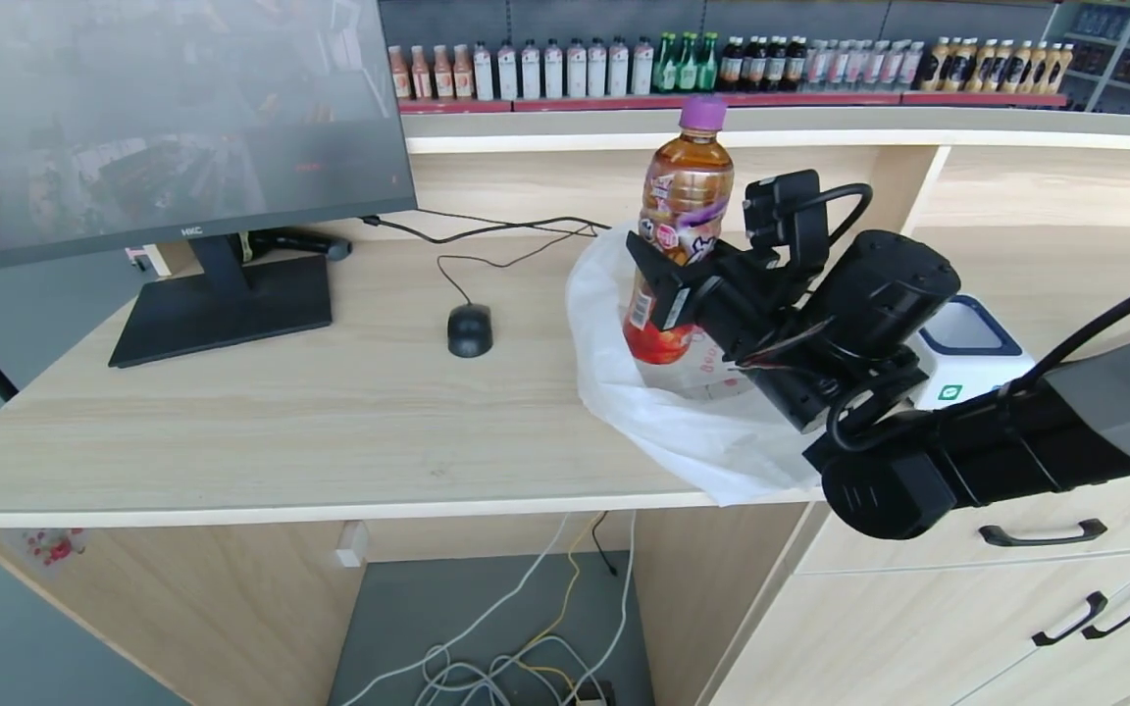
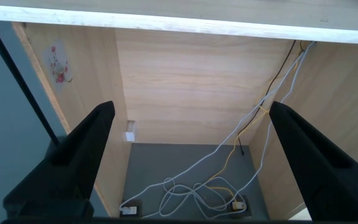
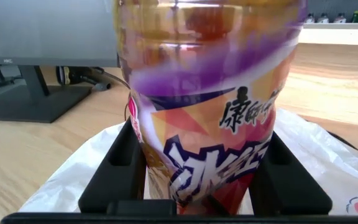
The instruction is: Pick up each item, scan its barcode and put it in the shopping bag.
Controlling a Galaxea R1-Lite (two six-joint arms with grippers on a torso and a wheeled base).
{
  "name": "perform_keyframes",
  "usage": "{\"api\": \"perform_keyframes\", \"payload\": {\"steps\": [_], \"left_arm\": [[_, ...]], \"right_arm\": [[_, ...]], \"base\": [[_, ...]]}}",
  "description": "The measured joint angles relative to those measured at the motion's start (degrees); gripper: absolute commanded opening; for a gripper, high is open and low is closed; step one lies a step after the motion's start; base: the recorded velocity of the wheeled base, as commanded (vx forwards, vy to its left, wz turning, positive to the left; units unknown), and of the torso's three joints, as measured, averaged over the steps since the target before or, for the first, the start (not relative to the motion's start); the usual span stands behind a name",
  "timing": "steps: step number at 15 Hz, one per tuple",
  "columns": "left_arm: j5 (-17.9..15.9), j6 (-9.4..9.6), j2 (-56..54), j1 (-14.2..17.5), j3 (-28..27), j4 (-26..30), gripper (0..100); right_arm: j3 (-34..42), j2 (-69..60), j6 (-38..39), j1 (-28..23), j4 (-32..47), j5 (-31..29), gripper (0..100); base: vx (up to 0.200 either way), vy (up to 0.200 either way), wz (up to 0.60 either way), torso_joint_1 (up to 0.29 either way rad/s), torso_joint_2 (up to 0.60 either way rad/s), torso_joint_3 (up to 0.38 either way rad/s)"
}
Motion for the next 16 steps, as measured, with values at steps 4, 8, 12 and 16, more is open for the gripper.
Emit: {"api": "perform_keyframes", "payload": {"steps": [4, 8, 12, 16], "left_arm": [[0.0, 0.0, 0.0, 0.0, 0.0, 0.0, 100], [0.0, 0.02, 0.0, 0.0, 0.0, 0.0, 100], [0.0, 0.02, 0.0, 0.0, 0.02, 0.0, 100], [0.02, 0.02, 0.0, 0.0, 0.02, 0.0, 100]], "right_arm": [[-3.55, 0.8, 1.74, -0.23, 5.45, 0.07, 0], [-9.16, 2.73, 3.15, -0.33, 10.84, 0.05, 0], [-9.9, 4.28, 3.99, -0.41, 11.22, -0.04, 0], [-9.53, 5.41, 4.74, -1.3, 11.17, -0.12, 0]], "base": [[0.0, 0.0, 0.0, 0.0, 0.0, 0.0], [0.0, 0.0, 0.0, 0.0, 0.0, 0.0], [0.0, 0.0, 0.0, 0.0, 0.0, 0.0], [0.0, 0.0, 0.0, 0.0, 0.0, 0.0]]}}
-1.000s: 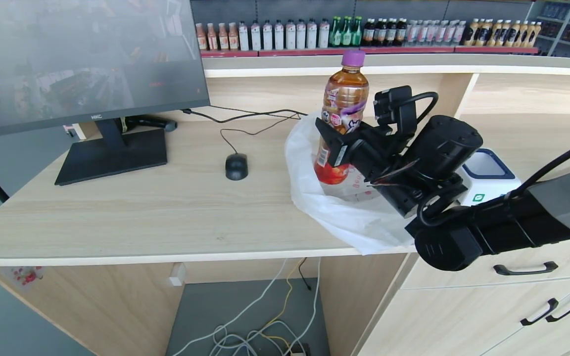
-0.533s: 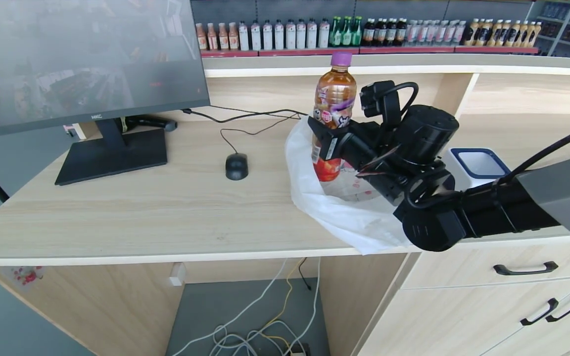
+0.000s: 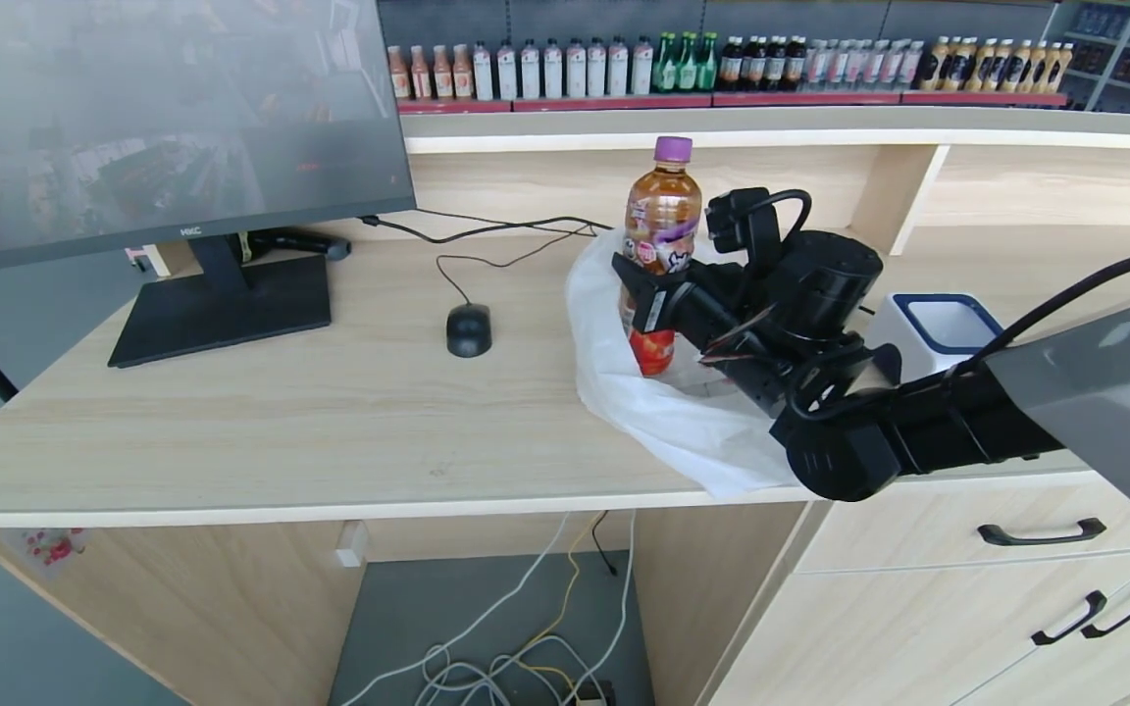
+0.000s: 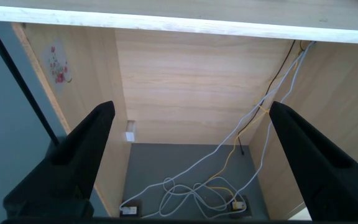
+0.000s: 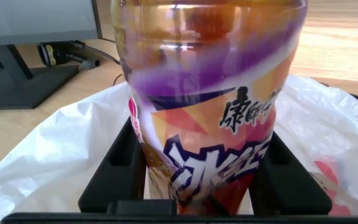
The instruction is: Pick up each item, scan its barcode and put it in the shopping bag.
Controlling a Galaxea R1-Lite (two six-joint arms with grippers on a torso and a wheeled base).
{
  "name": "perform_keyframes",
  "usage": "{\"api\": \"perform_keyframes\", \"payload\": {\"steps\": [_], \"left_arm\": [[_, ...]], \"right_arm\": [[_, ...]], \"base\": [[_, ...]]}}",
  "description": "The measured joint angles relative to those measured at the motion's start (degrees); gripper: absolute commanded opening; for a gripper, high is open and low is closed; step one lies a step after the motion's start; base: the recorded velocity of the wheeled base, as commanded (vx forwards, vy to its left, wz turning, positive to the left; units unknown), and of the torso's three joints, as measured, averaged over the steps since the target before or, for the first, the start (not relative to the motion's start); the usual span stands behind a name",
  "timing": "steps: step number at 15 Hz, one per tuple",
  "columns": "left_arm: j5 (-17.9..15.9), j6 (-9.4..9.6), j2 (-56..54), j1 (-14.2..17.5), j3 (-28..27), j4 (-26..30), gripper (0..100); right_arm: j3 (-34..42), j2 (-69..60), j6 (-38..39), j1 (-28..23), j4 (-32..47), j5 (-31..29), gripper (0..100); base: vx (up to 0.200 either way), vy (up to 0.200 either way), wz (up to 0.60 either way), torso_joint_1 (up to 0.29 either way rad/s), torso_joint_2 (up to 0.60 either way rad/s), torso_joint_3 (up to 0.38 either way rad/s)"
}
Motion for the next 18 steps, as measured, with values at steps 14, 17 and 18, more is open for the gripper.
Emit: {"api": "perform_keyframes", "payload": {"steps": [14, 17, 18], "left_arm": [[-0.02, 0.02, 0.0, 0.0, 0.0, 0.0, 100], [-0.02, 0.0, 0.0, 0.0, 0.02, 0.0, 100], [-0.02, 0.02, 0.0, 0.0, 0.02, 0.0, 100]], "right_arm": [[2.89, 0.44, 0.17, -0.02, -0.77, 0.17, 0], [4.05, 0.27, 0.17, 0.12, -0.52, 0.17, 100], [4.39, 0.29, 0.17, 0.12, -1.58, 0.01, 100]], "base": [[0.0, 0.0, 0.0, 0.0, 0.0, 0.0], [0.0, 0.0, 0.0, 0.0, 0.0, 0.0], [0.0, 0.0, 0.0, 0.0, 0.0, 0.0]]}}
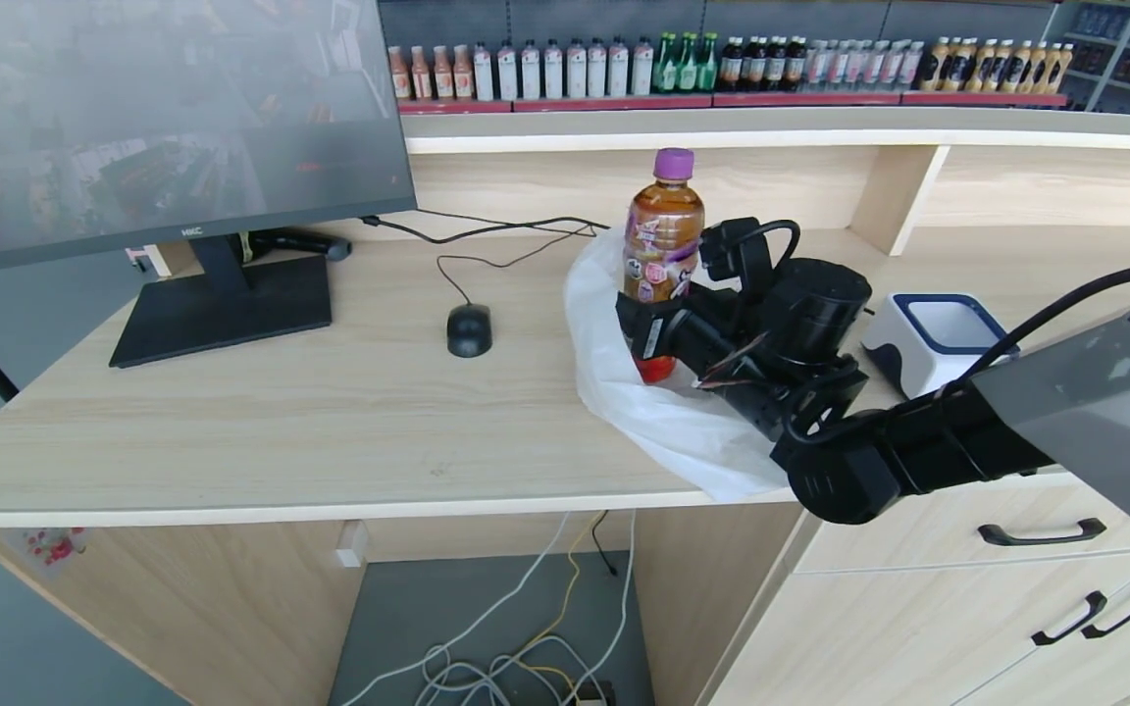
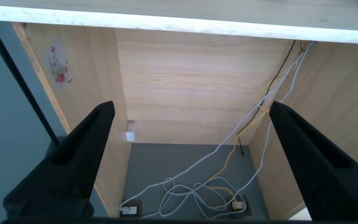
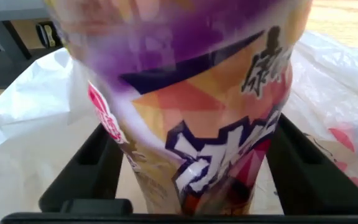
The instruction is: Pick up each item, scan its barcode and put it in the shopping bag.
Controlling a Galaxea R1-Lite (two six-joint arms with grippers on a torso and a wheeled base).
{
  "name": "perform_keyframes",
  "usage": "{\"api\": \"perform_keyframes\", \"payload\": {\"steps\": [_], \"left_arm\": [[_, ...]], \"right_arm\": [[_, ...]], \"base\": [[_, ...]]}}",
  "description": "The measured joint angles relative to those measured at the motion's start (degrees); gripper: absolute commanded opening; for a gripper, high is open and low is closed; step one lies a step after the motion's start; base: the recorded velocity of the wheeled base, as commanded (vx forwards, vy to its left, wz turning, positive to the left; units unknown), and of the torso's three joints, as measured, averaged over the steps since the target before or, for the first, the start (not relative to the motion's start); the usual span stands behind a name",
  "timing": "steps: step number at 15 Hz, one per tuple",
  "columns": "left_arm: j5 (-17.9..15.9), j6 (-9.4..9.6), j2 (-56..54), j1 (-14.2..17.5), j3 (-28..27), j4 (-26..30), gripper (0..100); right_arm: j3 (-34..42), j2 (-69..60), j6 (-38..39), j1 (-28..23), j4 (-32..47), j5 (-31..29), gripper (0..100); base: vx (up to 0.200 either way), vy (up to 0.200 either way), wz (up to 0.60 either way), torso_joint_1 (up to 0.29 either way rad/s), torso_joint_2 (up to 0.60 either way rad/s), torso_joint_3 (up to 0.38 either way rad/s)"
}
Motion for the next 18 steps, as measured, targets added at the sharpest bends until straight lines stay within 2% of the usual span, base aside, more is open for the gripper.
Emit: {"api": "perform_keyframes", "payload": {"steps": [7, 14, 18], "left_arm": [[0.02, -0.09, 0.0, 0.0, -0.05, 0.0, 100], [0.0, 0.05, 0.0, 0.0, -0.05, 0.0, 100], [0.0, 0.02, 0.0, 0.0, -0.05, 0.0, 100]], "right_arm": [[3.69, -0.57, -0.11, 0.05, -6.9, 0.11, 100], [7.46, -4.53, -0.84, 2.15, -7.8, 1.57, 100], [14.77, -6.36, -1.33, 2.22, -12.76, 1.79, 100]], "base": [[0.0, 0.0, 0.0, 0.0, 0.0, 0.0], [0.0, 0.0, 0.0, 0.0, 0.0, 0.0], [0.0, 0.0, 0.0, 0.0, 0.0, 0.0]]}}
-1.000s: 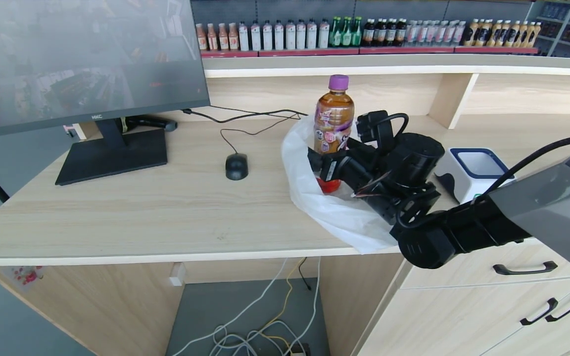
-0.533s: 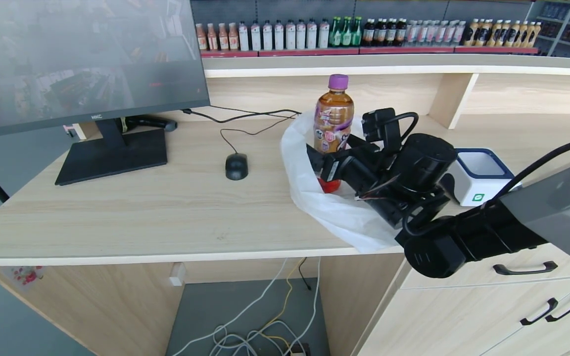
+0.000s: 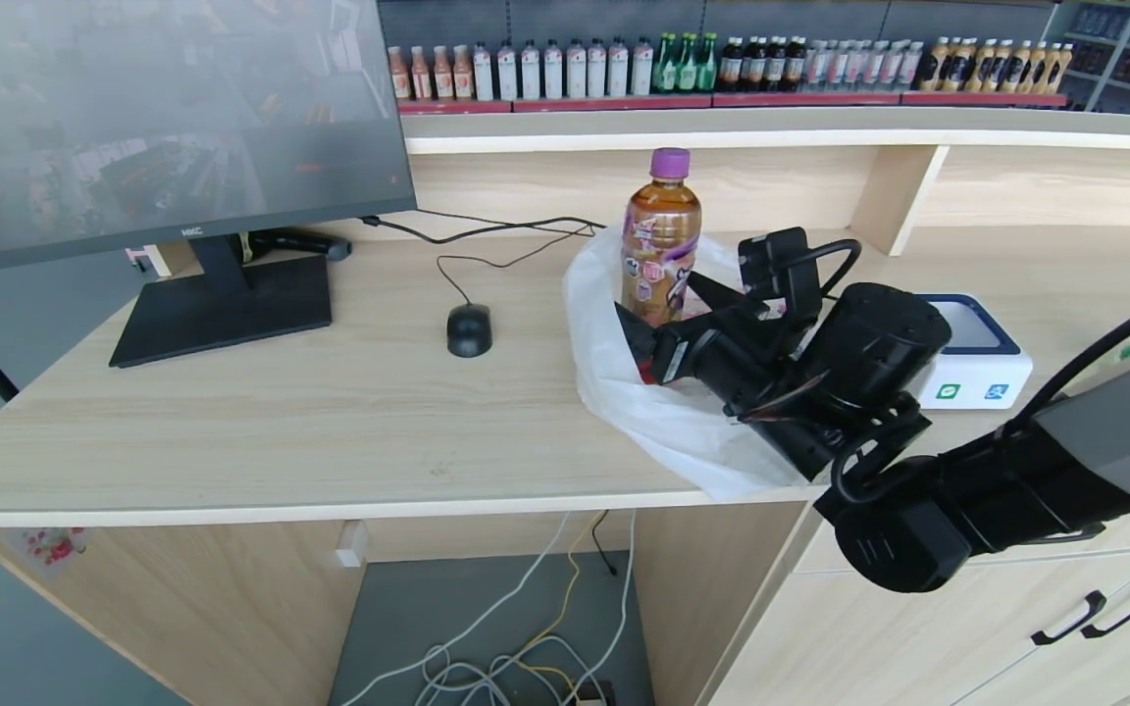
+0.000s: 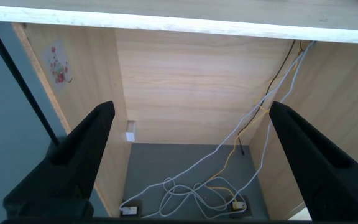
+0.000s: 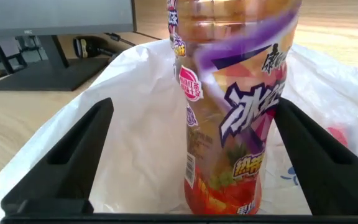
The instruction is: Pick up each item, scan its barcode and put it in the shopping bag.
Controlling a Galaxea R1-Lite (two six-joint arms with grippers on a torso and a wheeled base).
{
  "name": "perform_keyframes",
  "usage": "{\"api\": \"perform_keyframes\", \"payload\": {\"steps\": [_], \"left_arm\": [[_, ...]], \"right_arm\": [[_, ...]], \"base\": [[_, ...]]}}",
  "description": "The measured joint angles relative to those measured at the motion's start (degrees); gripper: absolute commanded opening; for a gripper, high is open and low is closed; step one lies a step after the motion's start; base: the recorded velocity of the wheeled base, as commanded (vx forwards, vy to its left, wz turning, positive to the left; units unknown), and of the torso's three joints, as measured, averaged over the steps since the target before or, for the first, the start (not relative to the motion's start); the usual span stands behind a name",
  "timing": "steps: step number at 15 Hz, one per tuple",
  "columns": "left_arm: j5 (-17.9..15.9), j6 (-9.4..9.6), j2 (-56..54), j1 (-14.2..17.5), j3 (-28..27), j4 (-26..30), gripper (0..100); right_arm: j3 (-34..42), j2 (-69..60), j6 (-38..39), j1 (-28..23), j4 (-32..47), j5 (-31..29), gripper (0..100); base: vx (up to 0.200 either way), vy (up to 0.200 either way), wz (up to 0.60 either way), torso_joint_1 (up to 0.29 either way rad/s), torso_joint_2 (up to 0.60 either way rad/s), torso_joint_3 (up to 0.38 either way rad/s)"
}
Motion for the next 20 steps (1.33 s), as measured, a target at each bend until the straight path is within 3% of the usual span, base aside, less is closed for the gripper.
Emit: {"api": "perform_keyframes", "payload": {"steps": [7, 20], "left_arm": [[0.0, 0.0, 0.0, 0.0, 0.0, 0.0, 100], [0.0, 0.04, 0.0, 0.0, 0.02, 0.0, 100]], "right_arm": [[13.49, -3.41, -0.5, -0.93, -11.69, 1.17, 100], [32.57, -15.59, -0.3, 0.63, -12.31, 1.17, 100]], "base": [[0.0, 0.0, 0.0, 0.0, 0.0, 0.0], [0.0, 0.0, 0.0, 0.0, 0.0, 0.0]]}}
